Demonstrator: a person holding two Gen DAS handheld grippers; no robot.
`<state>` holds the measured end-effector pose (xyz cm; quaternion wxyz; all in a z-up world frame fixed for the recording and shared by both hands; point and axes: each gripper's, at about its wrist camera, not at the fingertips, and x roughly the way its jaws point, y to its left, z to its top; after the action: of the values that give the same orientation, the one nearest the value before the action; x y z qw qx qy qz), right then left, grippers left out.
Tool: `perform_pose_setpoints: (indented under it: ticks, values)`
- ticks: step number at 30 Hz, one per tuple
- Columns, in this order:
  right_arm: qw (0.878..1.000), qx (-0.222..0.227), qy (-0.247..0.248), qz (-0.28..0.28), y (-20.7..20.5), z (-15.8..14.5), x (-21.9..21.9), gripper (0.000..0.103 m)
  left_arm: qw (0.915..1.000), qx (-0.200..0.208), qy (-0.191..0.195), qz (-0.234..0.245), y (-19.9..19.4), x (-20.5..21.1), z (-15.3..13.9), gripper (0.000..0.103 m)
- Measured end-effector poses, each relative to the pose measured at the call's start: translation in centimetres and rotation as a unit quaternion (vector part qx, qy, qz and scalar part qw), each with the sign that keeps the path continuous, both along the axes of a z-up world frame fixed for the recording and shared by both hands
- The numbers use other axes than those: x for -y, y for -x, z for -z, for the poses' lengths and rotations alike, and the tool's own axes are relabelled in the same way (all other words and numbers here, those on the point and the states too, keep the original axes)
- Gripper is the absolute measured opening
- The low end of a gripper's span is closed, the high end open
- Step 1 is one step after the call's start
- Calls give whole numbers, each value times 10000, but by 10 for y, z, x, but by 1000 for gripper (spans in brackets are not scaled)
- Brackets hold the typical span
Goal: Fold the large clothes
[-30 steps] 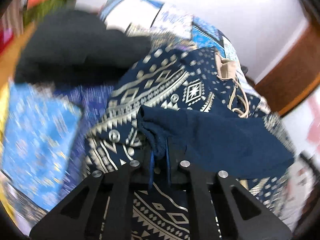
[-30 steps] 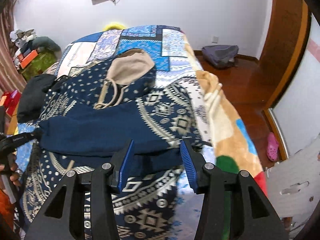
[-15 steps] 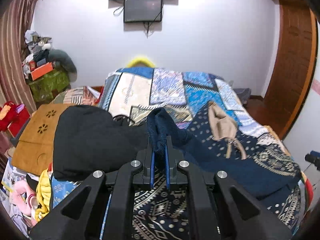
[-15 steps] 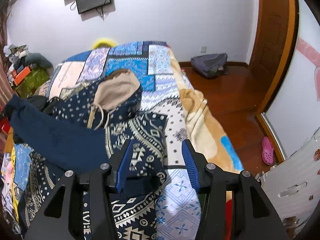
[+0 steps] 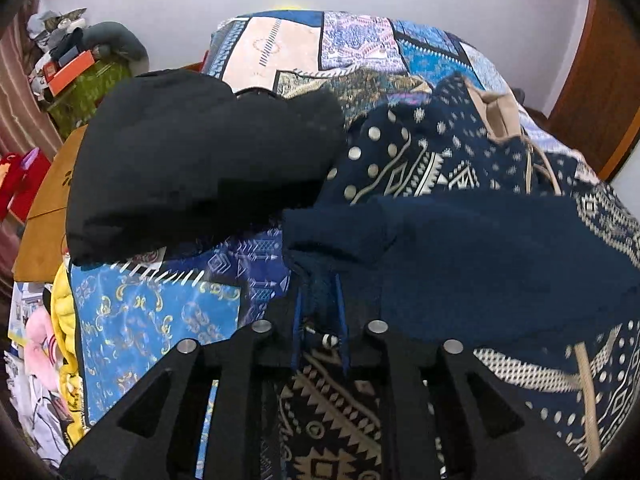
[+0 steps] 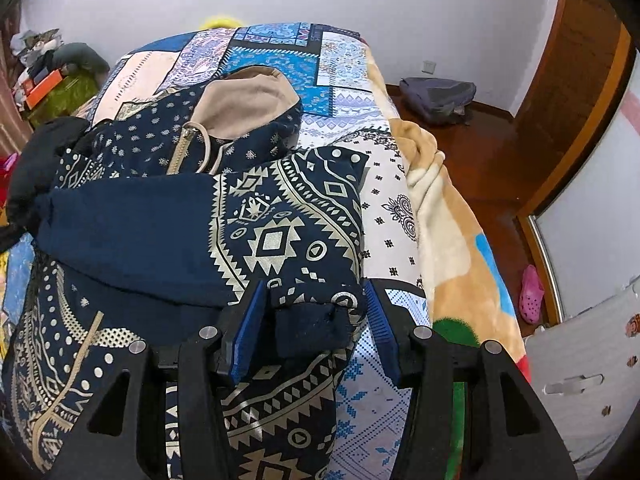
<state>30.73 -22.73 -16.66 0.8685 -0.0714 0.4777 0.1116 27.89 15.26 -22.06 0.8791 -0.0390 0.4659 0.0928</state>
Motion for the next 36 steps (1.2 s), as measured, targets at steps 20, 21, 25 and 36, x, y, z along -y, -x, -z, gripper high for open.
perform_pose_setpoints:
  ticks: [20, 21, 25, 36]
  values:
    - [9910, 585, -1175, -276, -75, -88, -19, 47, 9905, 1122, -24, 795, -87, 50, -118, 53]
    - [9902, 581, -1238, -281, -84, -89, -21, 47, 9901, 1118, -33, 849, -100, 56, -119, 53]
    - [9885, 311, -1479, -100, -127, -78, -30, 47, 9898, 969, 16, 1043, -145, 79, -111, 53]
    - [9770, -1028, -1773, 598, -245, 13, -56, 47, 9932, 213, 654, 936, -250, 99, -43, 53]
